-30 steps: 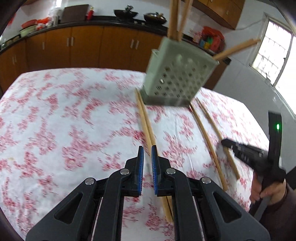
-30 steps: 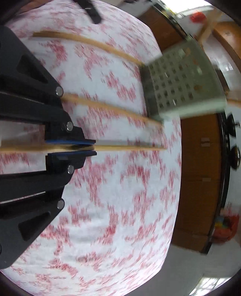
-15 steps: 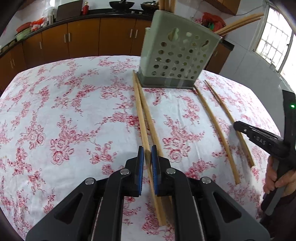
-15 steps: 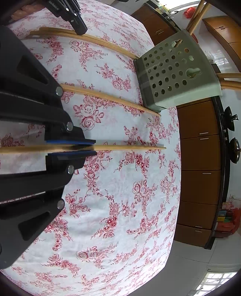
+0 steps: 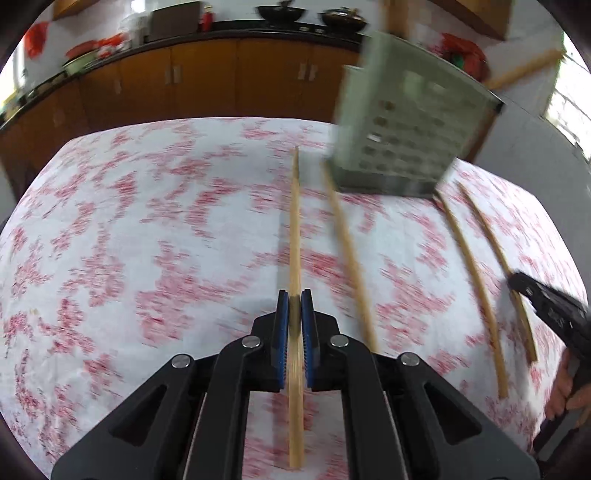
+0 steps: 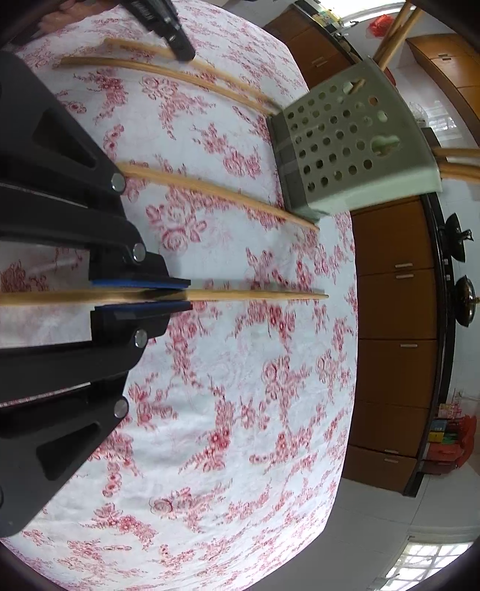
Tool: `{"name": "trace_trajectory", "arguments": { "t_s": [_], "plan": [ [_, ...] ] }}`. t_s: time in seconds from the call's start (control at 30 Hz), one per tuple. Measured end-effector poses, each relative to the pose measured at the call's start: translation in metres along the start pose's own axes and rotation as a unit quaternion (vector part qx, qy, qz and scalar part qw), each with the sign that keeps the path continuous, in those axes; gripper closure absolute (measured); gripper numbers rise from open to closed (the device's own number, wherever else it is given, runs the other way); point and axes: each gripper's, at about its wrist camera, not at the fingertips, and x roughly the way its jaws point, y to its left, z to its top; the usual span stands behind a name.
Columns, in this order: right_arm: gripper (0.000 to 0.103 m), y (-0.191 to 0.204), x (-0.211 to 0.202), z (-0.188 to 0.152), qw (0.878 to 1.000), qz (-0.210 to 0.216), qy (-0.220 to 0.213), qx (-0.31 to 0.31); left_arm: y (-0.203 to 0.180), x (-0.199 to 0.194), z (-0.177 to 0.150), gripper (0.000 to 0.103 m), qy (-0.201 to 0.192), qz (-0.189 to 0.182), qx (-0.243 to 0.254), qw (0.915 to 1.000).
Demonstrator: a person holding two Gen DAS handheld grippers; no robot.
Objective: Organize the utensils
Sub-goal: 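Lower the right tool onto another bamboo chopstick and close while the left tool grasps one, then lift the right tool's chopstick upright toward the holder while the left tool lifts its chopstick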
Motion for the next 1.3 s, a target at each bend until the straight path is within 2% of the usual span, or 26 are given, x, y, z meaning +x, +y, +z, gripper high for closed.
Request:
{"name": "trace_trajectory", "arguments": {
  "t_s": [0.13, 0.23, 0.47, 1.3],
  "plan": [
    [0.095, -0.013, 0.002, 0.004, 1.000, -0.016, -0.004, 0.016, 0.035, 0.002, 0.009, 0.095, -0.002, 0.017, -0.033, 0.9993],
    [0.095, -0.023, 0.005, 0.008, 0.999, -0.022, -0.005, 0.028, 0.049, 0.003, 0.013, 0.095, 0.001, 0.005, -0.042, 0.9991],
    [0.095, -0.025, 0.006, 0.007, 1.000, -0.021, -0.011, 0.020, 0.042, 0.006, 0.010, 0.094, -0.014, 0.012, -0.013, 0.9997],
    [0.094, -0.025, 0.007, 0.007, 1.000, -0.016, -0.011, 0.024, 0.051, 0.000, 0.009, 0.093, -0.016, -0.010, -0.030, 0.9994]
  ]
}}
